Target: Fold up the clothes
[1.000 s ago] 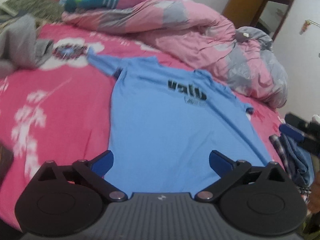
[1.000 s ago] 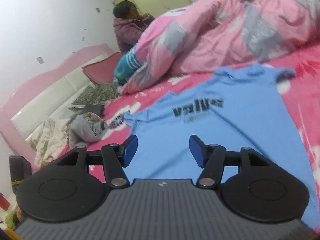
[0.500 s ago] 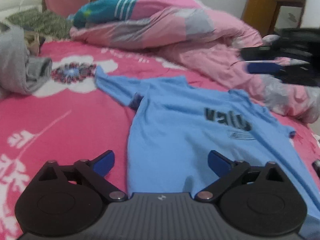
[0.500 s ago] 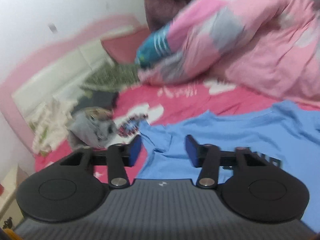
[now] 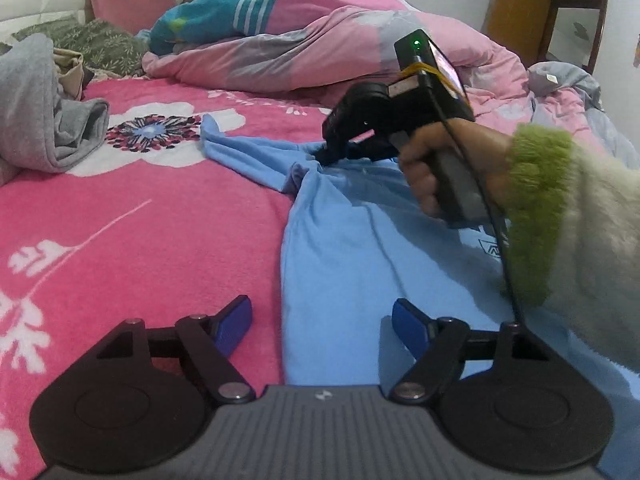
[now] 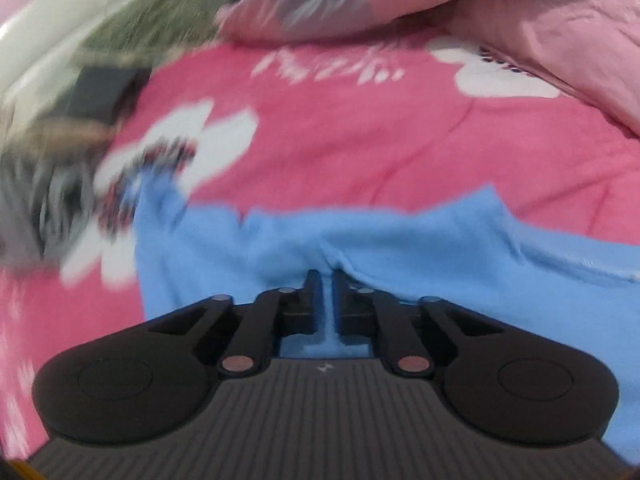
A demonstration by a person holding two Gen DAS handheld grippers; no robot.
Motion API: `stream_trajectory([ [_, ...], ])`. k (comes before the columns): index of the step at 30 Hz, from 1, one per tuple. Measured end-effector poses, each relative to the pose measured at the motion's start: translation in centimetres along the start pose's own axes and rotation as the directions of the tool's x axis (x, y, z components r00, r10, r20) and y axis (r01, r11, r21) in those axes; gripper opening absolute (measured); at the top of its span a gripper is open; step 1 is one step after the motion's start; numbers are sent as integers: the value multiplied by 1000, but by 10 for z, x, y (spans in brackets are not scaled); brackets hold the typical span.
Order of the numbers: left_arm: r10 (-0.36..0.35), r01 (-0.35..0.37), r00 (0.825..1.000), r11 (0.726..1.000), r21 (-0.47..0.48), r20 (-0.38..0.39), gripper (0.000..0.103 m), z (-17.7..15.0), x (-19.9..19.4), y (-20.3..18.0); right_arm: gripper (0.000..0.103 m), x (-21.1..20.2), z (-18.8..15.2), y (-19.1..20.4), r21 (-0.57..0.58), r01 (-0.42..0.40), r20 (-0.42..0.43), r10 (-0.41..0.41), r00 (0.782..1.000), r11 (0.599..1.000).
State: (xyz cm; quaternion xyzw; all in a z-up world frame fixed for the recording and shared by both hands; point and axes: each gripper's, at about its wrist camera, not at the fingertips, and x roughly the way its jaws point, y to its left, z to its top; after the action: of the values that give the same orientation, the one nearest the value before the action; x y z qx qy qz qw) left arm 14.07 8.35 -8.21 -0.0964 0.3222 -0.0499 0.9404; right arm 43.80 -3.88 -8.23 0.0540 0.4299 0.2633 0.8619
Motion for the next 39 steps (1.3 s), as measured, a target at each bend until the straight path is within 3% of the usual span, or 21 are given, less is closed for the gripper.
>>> stream_trajectory([
  [3, -9, 9, 1000, 1000, -26, 3, 74, 0, 0, 6, 2, -4, 4, -14, 111, -45, 39, 41, 998, 993],
  [4, -11, 11, 1000, 999, -35, 4, 72, 1, -1, 8, 7, -14, 3, -13, 126, -58, 48, 52, 997, 990],
  [6, -15, 15, 1000, 999, -51, 5, 70, 0, -4, 11, 8, -39, -3, -4, 97, -88, 53, 83, 995, 991],
  [9, -13, 14, 1000, 997, -71, 6, 61, 0, -7, 14, 10, -79, -17, 18, -18, -147, -12, 147, 989, 989],
  [11, -11, 11, 1000, 997, -81, 7, 55, 0, -8, 16, 10, -84, -30, 35, -82, -177, -109, 167, 980, 981],
  [14, -5, 5, 1000, 996, -90, 9, 51, -1, -9, 18, 10, -58, -47, 58, -177, -129, -214, 89, 973, 976],
  [18, 0, 1, 1000, 996, -91, 11, 51, -1, -8, 18, 10, -26, -43, 59, -96, -139, -154, 124, 980, 986],
  [22, -12, 13, 1000, 994, -106, 10, 51, 0, -8, 21, 10, -42, -42, 40, 54, -169, -82, 174, 981, 984],
  [26, -32, 33, 999, 990, -134, 14, 51, 0, -8, 26, 12, -124, -53, 9, 186, -172, 59, 164, 985, 967],
  [30, -45, 49, 999, 989, -142, 31, 55, -1, -11, 27, 14, -253, -90, -17, 265, -193, 203, 142, 969, 945],
  [34, -45, 57, 995, 988, -142, 92, 62, -2, -23, 28, 25, -389, -162, -33, 313, -172, 329, 63, 942, 934],
  [39, -41, 56, 991, 991, -121, 124, 71, -9, -69, 26, 30, -494, -277, -48, 427, -172, 425, -29, 905, 888],
])
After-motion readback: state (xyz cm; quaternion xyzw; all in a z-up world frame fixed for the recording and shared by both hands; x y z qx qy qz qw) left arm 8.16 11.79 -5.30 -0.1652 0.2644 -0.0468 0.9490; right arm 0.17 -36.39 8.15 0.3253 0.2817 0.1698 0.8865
